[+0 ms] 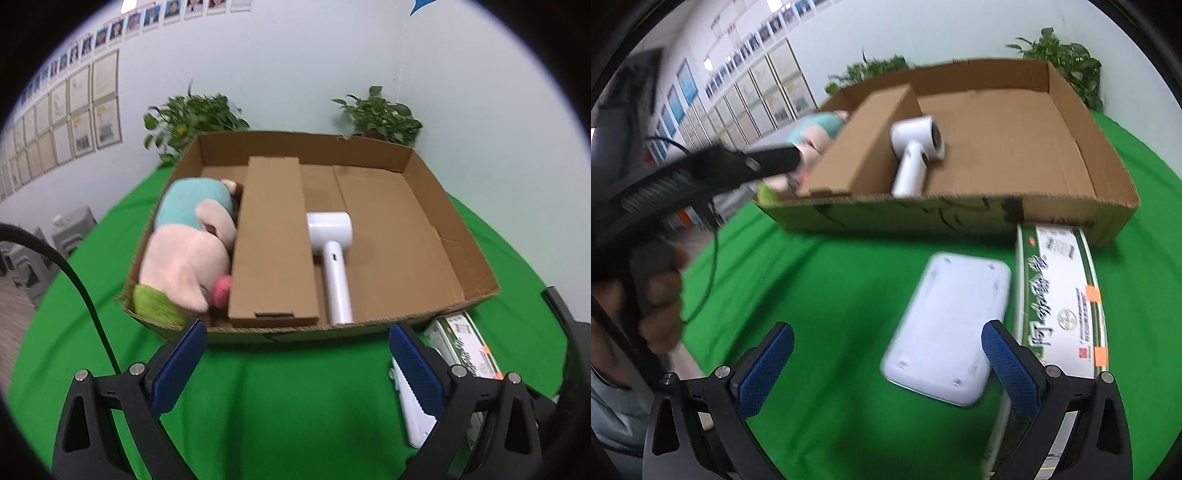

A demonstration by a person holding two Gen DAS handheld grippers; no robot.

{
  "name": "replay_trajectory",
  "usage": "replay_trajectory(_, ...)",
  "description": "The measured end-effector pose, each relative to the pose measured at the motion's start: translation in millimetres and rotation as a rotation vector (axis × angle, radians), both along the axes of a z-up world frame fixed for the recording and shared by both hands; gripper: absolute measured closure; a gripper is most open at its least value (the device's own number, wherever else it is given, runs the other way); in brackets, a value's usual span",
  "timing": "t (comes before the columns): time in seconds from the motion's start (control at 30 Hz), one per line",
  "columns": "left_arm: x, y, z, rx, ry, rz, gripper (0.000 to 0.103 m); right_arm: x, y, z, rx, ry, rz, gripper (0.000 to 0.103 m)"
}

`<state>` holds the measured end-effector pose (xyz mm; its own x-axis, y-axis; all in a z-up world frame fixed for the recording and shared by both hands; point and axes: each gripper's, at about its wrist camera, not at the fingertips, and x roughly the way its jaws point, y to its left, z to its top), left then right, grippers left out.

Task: Organize objects
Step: 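Move the right gripper to the white plastic case and grasp it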

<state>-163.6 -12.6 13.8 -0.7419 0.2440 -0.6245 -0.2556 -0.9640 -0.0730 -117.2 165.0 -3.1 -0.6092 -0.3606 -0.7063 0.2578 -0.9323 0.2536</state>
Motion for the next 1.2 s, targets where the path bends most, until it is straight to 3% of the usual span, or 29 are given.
replay_trajectory(0.1,1.0,-1.4,-4.3,0.027,-0.022,-0.035,0.004,-2.7,11.1,-6.2,0.073,-0.009,-0.050,0.001)
replay_trajectory(0.3,-0.7,0.9,-12.9,0.040,-0.059,-0.073,0.004,-9.2,43.4,-3.9,0.095,-0.011,-0.146,0.001)
replay_trajectory(0.43,-8.0,4.5,-23.6,0.101,-0.135,-0.129,0.004,-5.0,19.7,1.5,0.089,0.009,-0.070,0.001)
replay_trajectory(0.63,-21.0,3.6,-46.1,0.225,-0.306,-0.188,0.004,-17.6,-14.6,-23.5,0.139,-0.075,-0.059,0.001)
replay_trajectory(0.83,-22.3,11.1,-58.3,0.239,-0.341,-0.219,0.004,-24.9,-22.9,-26.2,0.205,-0.067,-0.090,0.001)
replay_trajectory(0.9,-21.3,14.5,-60.1,0.239,-0.342,-0.240,0.004,-30.2,-24.1,-30.6,0.191,-0.092,-0.088,0.004)
replay_trajectory(0.97,-20.7,15.1,-61.6,0.240,-0.345,-0.246,0.005,-32.0,-26.5,-32.6,0.198,-0.096,-0.084,0.028)
replay_trajectory(1.03,-22.1,14.3,-64.9,0.253,-0.372,-0.256,0.005,-30.5,-30.2,-35.5,0.225,-0.085,-0.074,0.030)
replay_trajectory(1.2,-12.3,13.2,-67.7,0.299,-0.403,-0.308,0.005,-17.8,-28.1,-32.4,0.143,-0.105,-0.019,0.032)
